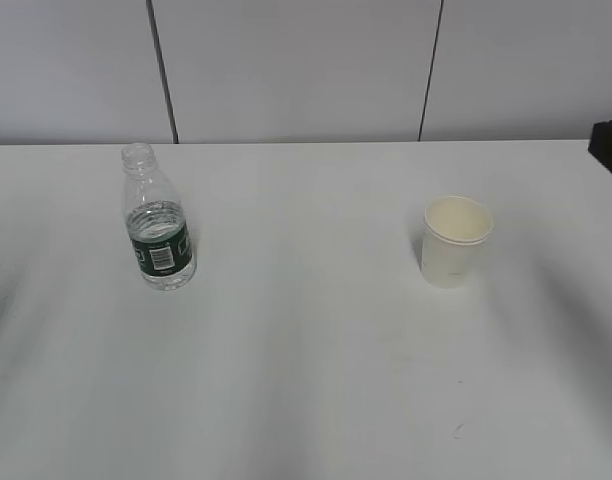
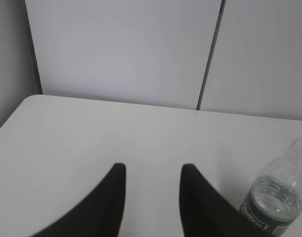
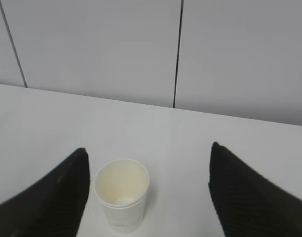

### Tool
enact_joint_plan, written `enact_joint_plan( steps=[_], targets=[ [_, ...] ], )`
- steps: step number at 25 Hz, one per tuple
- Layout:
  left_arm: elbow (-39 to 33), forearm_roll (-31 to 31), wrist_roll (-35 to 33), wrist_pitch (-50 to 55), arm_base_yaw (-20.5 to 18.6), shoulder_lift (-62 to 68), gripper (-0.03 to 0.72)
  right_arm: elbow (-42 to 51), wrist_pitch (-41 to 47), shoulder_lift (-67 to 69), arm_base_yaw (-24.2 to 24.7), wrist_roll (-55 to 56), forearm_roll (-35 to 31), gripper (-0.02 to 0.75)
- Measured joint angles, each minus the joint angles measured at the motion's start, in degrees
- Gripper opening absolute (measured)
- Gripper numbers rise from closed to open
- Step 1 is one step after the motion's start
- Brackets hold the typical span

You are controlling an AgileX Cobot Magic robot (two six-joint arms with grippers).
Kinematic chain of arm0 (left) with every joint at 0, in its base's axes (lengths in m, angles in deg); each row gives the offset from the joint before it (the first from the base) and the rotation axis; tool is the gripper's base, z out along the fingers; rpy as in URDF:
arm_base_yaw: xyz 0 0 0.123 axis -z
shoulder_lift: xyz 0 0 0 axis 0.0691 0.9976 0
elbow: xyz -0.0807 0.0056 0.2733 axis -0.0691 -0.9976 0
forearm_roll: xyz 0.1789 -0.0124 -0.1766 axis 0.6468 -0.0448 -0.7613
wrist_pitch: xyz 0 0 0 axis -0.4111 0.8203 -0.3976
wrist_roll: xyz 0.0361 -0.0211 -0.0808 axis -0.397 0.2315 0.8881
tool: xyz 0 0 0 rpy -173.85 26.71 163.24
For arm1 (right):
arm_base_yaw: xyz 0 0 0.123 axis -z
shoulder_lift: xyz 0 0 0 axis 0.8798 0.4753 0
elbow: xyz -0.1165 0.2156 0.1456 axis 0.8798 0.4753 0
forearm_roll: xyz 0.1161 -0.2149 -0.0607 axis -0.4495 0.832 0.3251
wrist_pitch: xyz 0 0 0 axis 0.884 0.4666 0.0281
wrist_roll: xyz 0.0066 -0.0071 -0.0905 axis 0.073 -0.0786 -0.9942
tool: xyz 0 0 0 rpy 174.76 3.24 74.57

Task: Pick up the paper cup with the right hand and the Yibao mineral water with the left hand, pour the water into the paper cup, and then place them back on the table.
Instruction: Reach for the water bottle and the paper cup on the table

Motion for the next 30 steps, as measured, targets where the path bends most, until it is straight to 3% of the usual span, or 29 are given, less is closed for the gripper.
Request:
enact_joint_plan(
  steps=[6, 11, 16, 24, 27, 30],
  targets=[
    [-2.08, 2.09, 4.43, -12.30, 0.05, 9.78, 0.241, 0.22, -9.07, 10.65, 0.00, 0.07, 0.00, 0.585],
    [-2.27, 14.91, 12.72, -20.37, 1.21, 18.63, 0.241, 0.22, -17.02, 18.71, 0.00, 0.13, 0.00, 0.585],
    [-2.27, 19.03, 13.62, -26.70, 1.84, 24.36, 0.241, 0.74, -24.05, 24.87, 0.00, 0.35, 0.00, 0.585],
    [-2.27, 21.59, 13.80, -29.11, 1.89, 27.43, 0.241, 7.14, -45.24, 35.31, 0.00, 0.41, -2.85, 0.585],
    [-2.27, 25.25, 13.80, -30.89, 1.89, 27.82, 0.241, 8.23, -53.30, 40.28, 0.00, 0.41, -3.37, 0.585],
    [-2.27, 28.07, 13.80, -31.72, 1.89, 27.82, 0.241, 8.35, -55.98, 45.06, 0.00, 0.41, -3.82, 0.585]
  ],
)
